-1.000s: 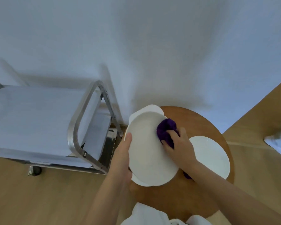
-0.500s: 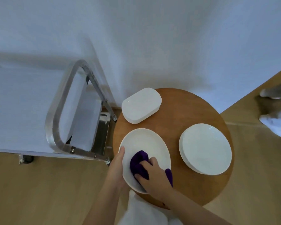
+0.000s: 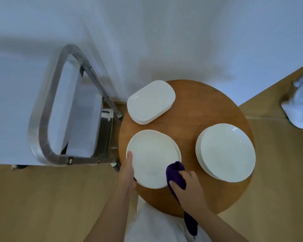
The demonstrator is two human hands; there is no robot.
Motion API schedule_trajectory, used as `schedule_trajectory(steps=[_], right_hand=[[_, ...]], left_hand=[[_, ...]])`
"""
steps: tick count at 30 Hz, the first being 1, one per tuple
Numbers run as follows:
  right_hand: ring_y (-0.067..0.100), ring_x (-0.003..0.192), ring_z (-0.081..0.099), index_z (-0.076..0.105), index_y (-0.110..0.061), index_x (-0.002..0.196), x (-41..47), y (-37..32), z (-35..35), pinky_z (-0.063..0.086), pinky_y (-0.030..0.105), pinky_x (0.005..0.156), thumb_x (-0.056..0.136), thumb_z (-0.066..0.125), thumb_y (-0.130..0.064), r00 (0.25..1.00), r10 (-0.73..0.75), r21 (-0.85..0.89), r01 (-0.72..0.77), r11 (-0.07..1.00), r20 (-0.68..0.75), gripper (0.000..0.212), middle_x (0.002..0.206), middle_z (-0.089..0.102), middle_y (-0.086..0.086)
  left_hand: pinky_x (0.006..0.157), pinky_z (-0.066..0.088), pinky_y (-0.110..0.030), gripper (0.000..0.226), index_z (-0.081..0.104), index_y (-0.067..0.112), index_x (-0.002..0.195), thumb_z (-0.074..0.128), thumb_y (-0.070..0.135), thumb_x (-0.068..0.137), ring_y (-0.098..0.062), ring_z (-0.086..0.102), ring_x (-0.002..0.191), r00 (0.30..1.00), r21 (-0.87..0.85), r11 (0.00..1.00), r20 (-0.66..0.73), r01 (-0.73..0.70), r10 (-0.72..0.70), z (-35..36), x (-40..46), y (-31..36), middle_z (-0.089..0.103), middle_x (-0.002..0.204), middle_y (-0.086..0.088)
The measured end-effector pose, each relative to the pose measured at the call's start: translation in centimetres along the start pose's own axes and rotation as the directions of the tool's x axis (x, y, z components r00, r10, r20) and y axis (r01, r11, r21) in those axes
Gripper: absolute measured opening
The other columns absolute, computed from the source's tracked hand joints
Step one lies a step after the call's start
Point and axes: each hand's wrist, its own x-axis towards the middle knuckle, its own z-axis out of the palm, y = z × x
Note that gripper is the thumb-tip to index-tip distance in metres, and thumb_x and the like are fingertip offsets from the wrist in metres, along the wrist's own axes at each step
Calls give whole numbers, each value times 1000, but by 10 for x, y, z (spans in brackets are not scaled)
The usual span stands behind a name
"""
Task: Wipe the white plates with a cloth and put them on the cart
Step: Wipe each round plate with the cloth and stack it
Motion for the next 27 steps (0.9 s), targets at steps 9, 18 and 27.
schedule_trajectory(steps=[9, 18, 27], right_hand=[[5, 86, 46, 51, -17, 123, 17, -8, -14, 36, 4, 60, 88, 61, -32, 991, -47, 10, 48, 999, -123, 39, 103, 43, -8], [6, 90, 46, 52, -16, 123, 23, -13, -14, 37, 3, 59, 87, 63, -31, 985, -100, -26, 97, 995, -142, 40, 107, 45, -6], [7, 95, 44, 51, -15, 126, 36, -12, -25, 34, 3, 63, 86, 64, -30, 979, -112, -2, 113, 994, -168, 44, 115, 50, 0]], left_hand=[[104, 41, -53, 58, 36, 22, 141, 33, 56, 94, -32, 46, 124, 931, 590, 798, -210, -124, 299, -20, 23, -26, 43, 140, -11], [108, 34, -54, 64, 26, 26, 148, 30, 59, 94, -34, 33, 132, 917, 797, 603, -225, -20, 328, -26, 52, -29, 33, 144, -14], [107, 35, -48, 64, 31, 17, 144, 52, 48, 92, -30, 37, 130, 820, 913, 402, -181, -64, 542, 0, 39, -5, 37, 144, -11]])
